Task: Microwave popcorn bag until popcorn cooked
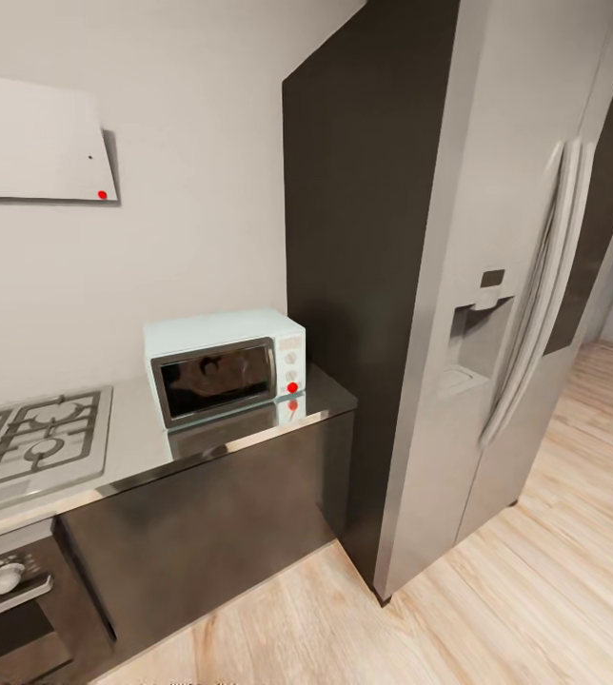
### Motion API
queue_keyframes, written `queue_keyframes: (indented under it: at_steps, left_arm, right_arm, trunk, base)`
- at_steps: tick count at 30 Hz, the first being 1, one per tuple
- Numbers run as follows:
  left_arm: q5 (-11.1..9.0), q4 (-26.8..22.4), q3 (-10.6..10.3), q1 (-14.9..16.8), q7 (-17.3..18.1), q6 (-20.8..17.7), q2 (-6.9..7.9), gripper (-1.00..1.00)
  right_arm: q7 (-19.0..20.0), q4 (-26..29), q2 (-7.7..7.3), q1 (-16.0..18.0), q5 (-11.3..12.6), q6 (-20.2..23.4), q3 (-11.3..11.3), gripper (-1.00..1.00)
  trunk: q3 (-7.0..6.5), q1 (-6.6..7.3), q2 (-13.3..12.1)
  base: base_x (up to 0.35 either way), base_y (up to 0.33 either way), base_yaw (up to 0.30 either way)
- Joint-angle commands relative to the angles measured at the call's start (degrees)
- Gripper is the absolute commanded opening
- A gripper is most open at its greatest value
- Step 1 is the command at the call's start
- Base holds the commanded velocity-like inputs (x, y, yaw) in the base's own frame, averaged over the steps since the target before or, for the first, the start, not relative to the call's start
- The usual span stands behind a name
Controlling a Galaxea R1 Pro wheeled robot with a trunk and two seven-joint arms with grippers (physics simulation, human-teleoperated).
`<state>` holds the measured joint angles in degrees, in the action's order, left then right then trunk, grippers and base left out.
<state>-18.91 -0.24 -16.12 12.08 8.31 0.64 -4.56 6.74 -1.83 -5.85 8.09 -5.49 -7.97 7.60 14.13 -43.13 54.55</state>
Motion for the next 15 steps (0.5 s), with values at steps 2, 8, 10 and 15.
queue_keyframes:
  at_steps: [2,8,10,15]
  left_arm:
    - [-0.60,0.07,-0.49,0.05,0.15,0.07,-0.01,1.00]
    - [-0.68,0.07,-0.41,0.05,0.16,0.07,0.07,1.00]
    - [-0.69,0.07,-0.36,0.05,0.16,0.05,0.13,1.00]
    - [-0.74,0.07,-0.25,0.05,0.21,0.06,0.17,1.00]
  right_arm:
    - [0.12,-0.19,-0.05,0.08,-0.58,-0.43,0.49,1.00]
    - [0.12,-0.19,-0.04,0.08,-0.58,-0.46,0.49,1.00]
    - [0.12,-0.17,-0.04,0.08,-0.65,-0.51,0.49,1.00]
    - [0.12,-0.18,-0.04,0.08,-0.67,-0.55,0.42,1.00]
  trunk:
    - [0.14,0.00,0.05]
    - [0.39,0.00,0.05]
    - [0.47,0.00,0.05]
    - [0.69,0.00,0.05]
  base:
    - [0.000,0.000,0.168]
    - [0.000,0.000,0.224]
    - [0.000,0.000,0.230]
    - [0.000,0.000,0.230]
